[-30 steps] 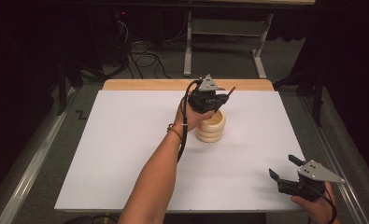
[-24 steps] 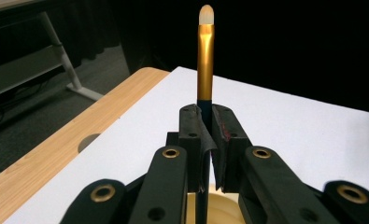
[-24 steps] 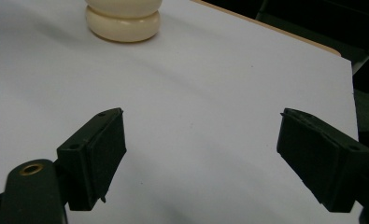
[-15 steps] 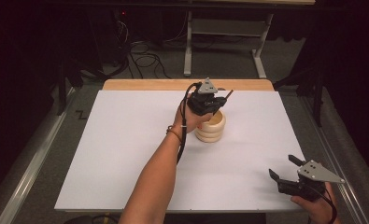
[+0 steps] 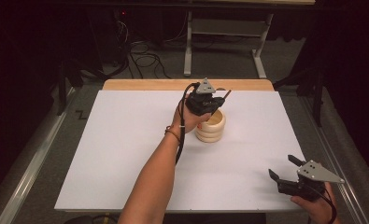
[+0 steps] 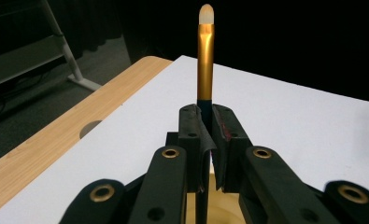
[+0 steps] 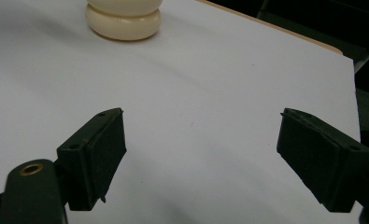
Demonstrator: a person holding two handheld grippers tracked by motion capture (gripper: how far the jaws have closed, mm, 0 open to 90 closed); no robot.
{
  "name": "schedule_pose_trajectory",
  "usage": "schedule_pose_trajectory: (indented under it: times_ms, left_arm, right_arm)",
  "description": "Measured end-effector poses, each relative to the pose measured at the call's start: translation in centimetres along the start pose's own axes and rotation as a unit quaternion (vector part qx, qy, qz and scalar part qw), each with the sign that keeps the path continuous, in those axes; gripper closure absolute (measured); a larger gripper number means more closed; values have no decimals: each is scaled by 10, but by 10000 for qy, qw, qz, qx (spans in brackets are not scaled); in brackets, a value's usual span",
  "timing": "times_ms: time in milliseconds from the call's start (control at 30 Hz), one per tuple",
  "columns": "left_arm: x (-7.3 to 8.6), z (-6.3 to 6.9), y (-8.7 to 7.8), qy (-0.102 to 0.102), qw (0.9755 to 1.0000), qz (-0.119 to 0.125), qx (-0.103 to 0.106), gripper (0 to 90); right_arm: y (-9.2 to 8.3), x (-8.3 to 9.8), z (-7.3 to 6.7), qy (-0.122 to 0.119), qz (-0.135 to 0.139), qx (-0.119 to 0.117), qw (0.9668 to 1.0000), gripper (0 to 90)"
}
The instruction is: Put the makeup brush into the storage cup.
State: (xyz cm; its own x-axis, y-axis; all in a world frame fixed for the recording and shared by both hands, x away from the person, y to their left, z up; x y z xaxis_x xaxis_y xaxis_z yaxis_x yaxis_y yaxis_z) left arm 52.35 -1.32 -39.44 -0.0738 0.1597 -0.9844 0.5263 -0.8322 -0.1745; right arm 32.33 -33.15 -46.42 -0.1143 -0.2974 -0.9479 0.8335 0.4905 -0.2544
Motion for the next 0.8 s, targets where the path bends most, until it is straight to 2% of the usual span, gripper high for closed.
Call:
schedule_pose_trajectory:
  times_ms: [267, 333, 400, 600, 800]
  left_arm:
    - [-3, 1, -2, 49, 10000, -39, 21, 821]
    - [-2, 1, -1, 62, 10000, -47, -51, 777]
    - [-2, 0, -2, -15, 10000, -17, -4, 718]
    - [-5, 0, -4, 1, 10000, 2, -86, 581]
    - [-5, 1, -4, 57, 9998, -116, -177, 521]
  right_arm:
    - [1, -1, -1, -10, -8, -29, 10000, 165]
    - [0, -1, -1, -8, -16, -10, 10000, 165]
    - [0, -1, -1, 17, 25, -52, 10000, 165]
    - [1, -1, -1, -4, 10, -56, 10000, 165]
    - [1, -1, -2, 5, -6, -57, 10000, 165]
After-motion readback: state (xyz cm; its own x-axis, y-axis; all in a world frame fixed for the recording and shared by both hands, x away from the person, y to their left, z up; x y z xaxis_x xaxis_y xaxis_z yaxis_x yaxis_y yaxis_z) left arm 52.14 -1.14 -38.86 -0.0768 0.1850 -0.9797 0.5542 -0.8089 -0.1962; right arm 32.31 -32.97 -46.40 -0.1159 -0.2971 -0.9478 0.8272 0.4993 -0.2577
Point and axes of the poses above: each handheld gripper's, and its own axes: y roughly forward along the jaws, x roughly out of its underside, z roughly to its right, the point moved 2 cm from there along y, roughly forward along the jaws, and after that the axes turned 14 degrees about z, right-handed, at the moved point
